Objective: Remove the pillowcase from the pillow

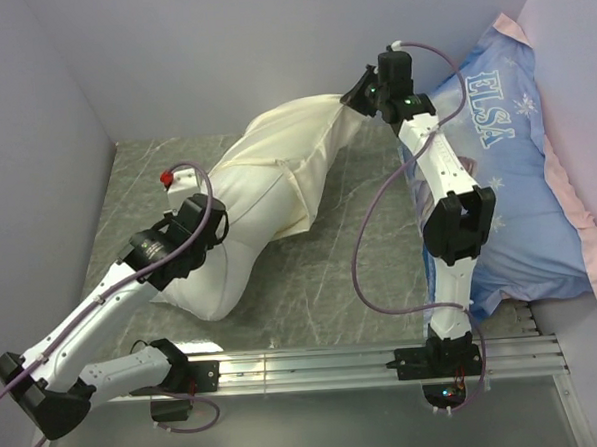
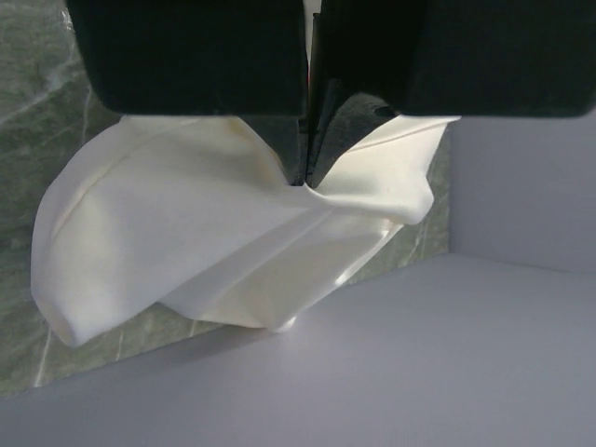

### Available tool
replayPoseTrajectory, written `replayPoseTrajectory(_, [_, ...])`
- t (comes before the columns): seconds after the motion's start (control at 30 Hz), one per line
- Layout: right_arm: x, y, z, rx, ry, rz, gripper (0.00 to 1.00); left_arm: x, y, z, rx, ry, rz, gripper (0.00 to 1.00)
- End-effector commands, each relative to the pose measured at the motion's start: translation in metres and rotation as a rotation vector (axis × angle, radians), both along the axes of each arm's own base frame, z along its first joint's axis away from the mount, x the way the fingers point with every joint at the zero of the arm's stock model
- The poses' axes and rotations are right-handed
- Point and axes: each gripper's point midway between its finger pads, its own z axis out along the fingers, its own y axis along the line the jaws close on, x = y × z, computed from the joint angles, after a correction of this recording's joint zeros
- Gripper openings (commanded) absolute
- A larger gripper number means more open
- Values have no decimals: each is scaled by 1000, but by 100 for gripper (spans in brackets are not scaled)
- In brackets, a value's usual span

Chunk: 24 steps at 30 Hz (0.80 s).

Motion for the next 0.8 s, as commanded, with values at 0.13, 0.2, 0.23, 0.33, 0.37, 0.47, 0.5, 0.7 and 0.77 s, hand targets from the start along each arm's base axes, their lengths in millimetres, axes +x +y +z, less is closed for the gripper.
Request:
replayPoseTrajectory(0.13, [37, -150, 77, -36, -213, -428, 0, -16, 65, 13, 163, 32, 102, 0])
replayPoseTrajectory(0.2, [34, -154, 84, -29, -231, -436, 0, -15, 71, 20, 158, 11, 114, 0])
replayPoseTrajectory(0.23, [33, -156, 89, -31, -243, -441, 0, -14, 77, 22, 155, 10, 131, 0])
replayPoseTrajectory(0.33, [29, -164, 110, -34, -272, -457, 0, -10, 88, 37, 152, -21, 164, 0])
replayPoseTrajectory(0.37, [28, -165, 113, -34, -274, -453, 0, -9, 90, 40, 155, -25, 164, 0])
replayPoseTrajectory(0.47, [22, -165, 133, -26, -313, -459, 0, -7, 101, 56, 160, -54, 191, 0])
replayPoseTrajectory(0.5, [19, -165, 140, -22, -325, -458, 0, -8, 104, 62, 156, -67, 204, 0])
replayPoseTrajectory(0.7, [11, -200, 150, -18, -337, -512, 0, -12, 112, 72, 121, -97, 235, 0])
replayPoseTrajectory(0.77, [9, -203, 153, -17, -341, -516, 0, -14, 115, 74, 113, -109, 244, 0])
